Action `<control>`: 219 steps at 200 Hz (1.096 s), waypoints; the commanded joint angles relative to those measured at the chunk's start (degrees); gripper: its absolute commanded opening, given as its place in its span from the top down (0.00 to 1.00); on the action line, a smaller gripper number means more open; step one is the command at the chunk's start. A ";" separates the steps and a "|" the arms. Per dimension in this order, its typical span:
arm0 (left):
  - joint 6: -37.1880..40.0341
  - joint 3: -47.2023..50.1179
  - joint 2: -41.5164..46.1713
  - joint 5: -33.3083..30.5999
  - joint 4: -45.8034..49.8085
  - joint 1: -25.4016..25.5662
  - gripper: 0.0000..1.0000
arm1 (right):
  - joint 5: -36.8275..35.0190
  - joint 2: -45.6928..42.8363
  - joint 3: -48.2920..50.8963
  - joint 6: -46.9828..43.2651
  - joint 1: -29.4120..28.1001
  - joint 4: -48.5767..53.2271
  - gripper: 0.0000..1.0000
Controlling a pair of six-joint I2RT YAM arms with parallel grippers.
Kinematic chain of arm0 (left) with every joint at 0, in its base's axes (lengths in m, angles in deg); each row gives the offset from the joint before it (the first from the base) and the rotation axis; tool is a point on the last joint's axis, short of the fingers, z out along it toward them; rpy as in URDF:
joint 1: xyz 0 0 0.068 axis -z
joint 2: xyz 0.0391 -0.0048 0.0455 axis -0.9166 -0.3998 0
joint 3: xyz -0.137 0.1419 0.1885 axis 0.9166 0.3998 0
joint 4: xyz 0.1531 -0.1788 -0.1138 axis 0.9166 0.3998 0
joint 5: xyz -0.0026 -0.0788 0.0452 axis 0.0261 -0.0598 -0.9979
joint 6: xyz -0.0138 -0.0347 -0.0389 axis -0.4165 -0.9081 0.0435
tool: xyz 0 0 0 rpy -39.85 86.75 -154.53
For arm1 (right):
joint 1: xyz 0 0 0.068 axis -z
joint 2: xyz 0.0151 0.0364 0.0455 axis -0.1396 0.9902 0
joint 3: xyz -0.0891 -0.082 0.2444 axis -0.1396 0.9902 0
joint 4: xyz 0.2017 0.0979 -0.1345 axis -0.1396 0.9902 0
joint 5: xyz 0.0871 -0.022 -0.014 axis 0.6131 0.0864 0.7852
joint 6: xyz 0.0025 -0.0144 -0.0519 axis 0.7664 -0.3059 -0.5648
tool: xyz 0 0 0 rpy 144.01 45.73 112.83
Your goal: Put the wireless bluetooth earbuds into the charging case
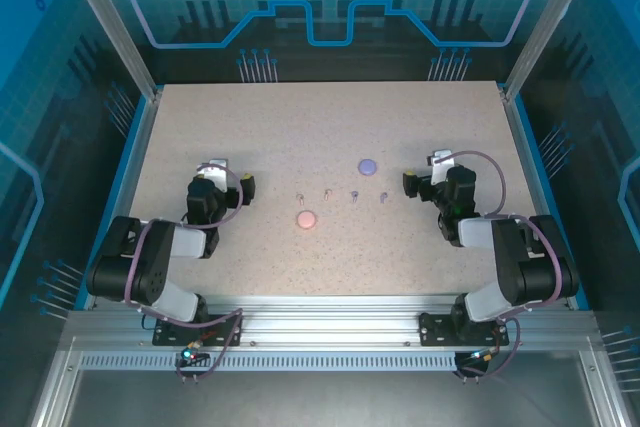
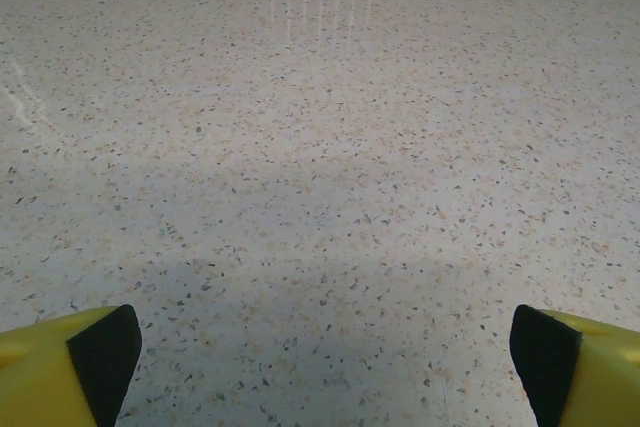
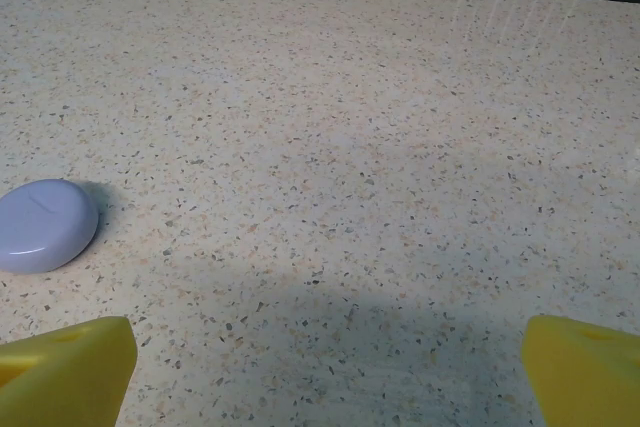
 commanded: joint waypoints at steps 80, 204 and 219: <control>0.76 -1.15 0.04 -0.72 -1.03 0.03 0.01 | 1.22 0.05 -1.03 -0.58 1.00 0.25 0.00; -1.91 -9.65 15.71 -3.55 23.53 -0.24 0.01 | -15.50 -11.82 -21.21 20.28 2.04 45.08 0.00; -4.17 -11.98 18.70 -3.29 28.88 -0.24 0.01 | -18.12 -10.95 -26.00 30.36 2.80 57.02 0.00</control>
